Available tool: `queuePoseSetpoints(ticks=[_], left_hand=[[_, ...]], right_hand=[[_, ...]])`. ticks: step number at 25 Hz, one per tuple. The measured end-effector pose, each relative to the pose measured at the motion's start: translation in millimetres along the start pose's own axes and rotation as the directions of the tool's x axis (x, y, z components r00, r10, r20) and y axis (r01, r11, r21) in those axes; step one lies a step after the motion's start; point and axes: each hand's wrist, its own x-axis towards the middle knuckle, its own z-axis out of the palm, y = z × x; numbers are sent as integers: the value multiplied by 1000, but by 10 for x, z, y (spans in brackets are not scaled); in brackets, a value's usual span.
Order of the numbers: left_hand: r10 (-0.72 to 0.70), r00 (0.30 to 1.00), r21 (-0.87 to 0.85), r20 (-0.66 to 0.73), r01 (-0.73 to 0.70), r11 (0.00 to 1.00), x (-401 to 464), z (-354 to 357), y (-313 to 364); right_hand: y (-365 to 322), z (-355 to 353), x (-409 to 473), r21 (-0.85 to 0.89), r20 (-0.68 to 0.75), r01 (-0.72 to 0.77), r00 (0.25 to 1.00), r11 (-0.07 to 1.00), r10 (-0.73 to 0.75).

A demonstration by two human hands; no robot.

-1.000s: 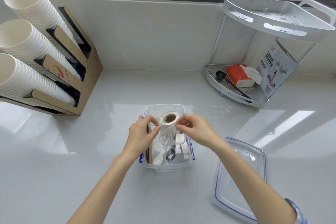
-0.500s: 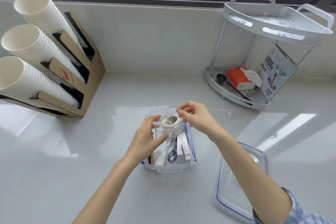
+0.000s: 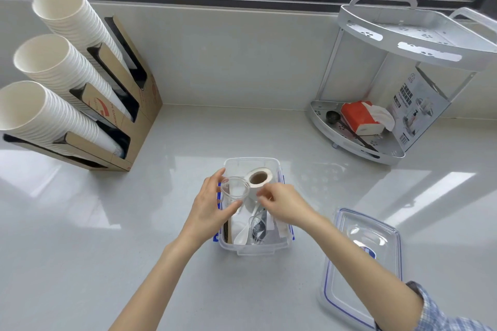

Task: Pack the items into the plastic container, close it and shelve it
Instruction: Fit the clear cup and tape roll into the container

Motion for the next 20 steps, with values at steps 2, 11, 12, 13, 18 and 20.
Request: queuePoseSetpoints(ticks=[2,11,12,13,18,20], left_hand=[[10,1000,22,-7,-10,1000,5,-10,-34],[16,1000,14,-14,-16,1000,19,0,-63],[15,1000,13,-18,-15,1000,26,4,-55],[15,1000,11,-23,-15,1000,32,9,-40],[24,1000,7,-12,-24,1000,46,17,25],[36,999,16,8,-36,999,41,43,69]], right_hand=[[4,165,-11,-231,112,35,994,972,-9],[-46,165,-54,-102,-63,20,998,995,-26],[-45,102,-76,-38,-86,13,996,999,-16],[-35,35,-97,12,-103,7,995,1000,-5],[15,-383,-146,243,-166,-31,983,969,73],[4,-506,-133,367,-178,-9,981,930,80]])
